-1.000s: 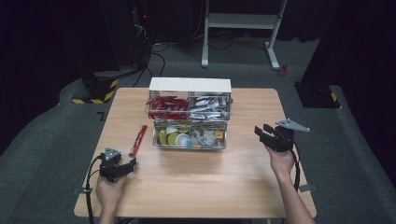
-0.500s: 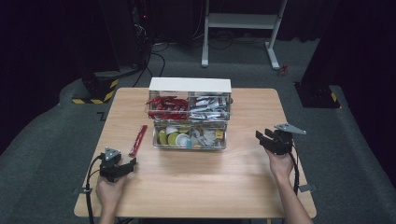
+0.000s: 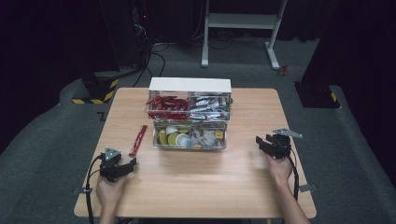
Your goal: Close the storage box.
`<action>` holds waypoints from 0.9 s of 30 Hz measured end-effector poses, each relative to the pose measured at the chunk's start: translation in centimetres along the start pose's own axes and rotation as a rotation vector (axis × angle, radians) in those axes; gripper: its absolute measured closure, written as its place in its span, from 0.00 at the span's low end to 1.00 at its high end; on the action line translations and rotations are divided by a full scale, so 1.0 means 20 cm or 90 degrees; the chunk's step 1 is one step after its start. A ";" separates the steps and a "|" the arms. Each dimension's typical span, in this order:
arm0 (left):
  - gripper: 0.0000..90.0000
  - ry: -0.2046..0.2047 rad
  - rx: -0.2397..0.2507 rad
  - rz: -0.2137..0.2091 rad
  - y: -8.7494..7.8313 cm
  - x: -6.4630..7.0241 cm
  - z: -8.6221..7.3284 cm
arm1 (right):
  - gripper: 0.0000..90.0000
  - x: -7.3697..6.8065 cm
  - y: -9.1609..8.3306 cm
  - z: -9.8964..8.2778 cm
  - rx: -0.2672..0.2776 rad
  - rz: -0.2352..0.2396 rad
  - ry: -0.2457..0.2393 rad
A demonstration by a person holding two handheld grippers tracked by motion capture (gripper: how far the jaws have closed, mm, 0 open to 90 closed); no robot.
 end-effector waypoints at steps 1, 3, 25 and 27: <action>0.33 0.001 0.000 0.000 0.00 0.00 0.00 | 0.54 0.00 0.00 -0.01 -0.001 -0.004 -0.002; 0.33 -0.002 0.000 -0.001 0.00 0.00 0.00 | 0.54 0.01 0.01 -0.02 -0.006 -0.012 -0.014; 0.33 0.013 -0.003 0.009 0.01 0.01 0.00 | 0.52 0.03 0.09 -0.17 -0.062 -0.053 -0.047; 0.33 0.014 -0.007 0.009 0.00 0.01 0.00 | 0.51 0.03 0.09 -0.17 -0.062 -0.059 -0.060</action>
Point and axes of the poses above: each handheld gripper's, and its own axes: y roughly forward along the jaws, z roughly out of its top, x roughly to its right, the point moved 9 cm from there along y, roughly forward along the jaws, and after that the axes turned 7 degrees about x, right-handed, at the moved point
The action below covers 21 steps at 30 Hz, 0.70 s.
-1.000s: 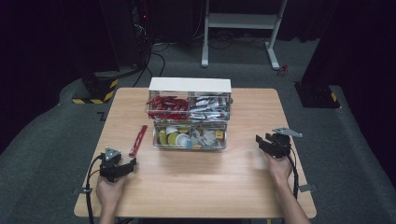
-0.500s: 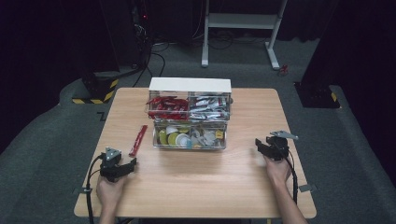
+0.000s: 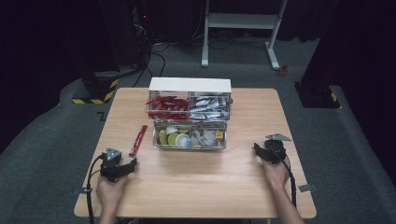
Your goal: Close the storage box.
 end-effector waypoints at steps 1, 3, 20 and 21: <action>0.33 0.000 0.001 0.001 0.00 0.00 0.00 | 0.49 0.00 0.00 0.00 -0.003 0.000 -0.006; 0.33 0.000 0.000 0.004 0.00 0.01 0.00 | 0.44 -0.01 0.00 0.00 -0.006 0.006 -0.010; 0.32 0.006 -0.002 -0.001 -0.01 0.03 -0.01 | 0.35 -0.04 -0.02 -0.02 -0.010 0.008 -0.011; 0.32 0.006 -0.001 -0.001 -0.01 0.03 -0.01 | 0.35 -0.04 -0.02 -0.02 -0.011 0.009 -0.011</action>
Point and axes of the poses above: each handheld gripper's, and its own axes: y roughly forward along the jaws, z roughly out of its top, x roughly to its right, the point moved 9 cm from there along y, roughly forward along the jaws, and after that the axes turned 7 degrees about x, right-handed, at the moved point
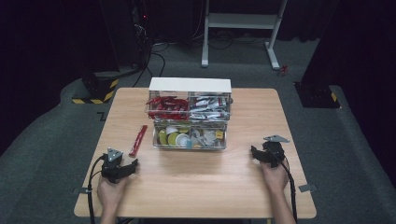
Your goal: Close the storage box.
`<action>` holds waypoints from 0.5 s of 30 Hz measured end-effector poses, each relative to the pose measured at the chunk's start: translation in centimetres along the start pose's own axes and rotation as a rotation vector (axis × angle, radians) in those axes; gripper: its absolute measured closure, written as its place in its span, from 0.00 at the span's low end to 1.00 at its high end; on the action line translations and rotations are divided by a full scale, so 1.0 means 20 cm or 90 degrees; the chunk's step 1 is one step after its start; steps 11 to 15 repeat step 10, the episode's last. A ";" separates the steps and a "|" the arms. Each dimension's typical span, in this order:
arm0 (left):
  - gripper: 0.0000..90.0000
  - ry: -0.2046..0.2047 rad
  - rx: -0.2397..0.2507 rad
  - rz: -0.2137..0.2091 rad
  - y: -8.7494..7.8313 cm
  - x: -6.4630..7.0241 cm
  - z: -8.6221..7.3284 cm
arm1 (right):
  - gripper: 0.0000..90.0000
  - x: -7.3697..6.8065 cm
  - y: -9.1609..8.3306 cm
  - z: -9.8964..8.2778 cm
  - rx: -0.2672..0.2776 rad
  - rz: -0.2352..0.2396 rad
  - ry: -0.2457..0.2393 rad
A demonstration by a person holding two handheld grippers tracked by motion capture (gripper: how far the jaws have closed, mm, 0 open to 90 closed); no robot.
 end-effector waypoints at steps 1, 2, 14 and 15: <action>0.32 0.000 -0.001 -0.001 0.00 0.00 0.00 | 0.35 0.00 0.00 0.00 0.001 -0.001 0.000; 0.32 0.001 -0.002 -0.001 0.00 0.00 0.00 | 0.35 0.00 0.00 0.00 0.001 -0.001 0.000; 0.32 0.000 0.000 -0.001 0.00 0.00 0.00 | 0.35 0.00 0.00 0.00 0.000 0.003 -0.003; 0.32 0.000 0.000 -0.001 0.00 0.00 0.00 | 0.35 0.00 0.00 0.00 0.000 0.003 -0.003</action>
Point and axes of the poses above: each handheld gripper's, and its own axes: y roughly forward along the jaws, z roughly out of its top, x roughly to its right, the point moved 9 cm from there along y, roughly forward along the jaws, and after that the axes turned 7 degrees about x, right-handed, at the moved point
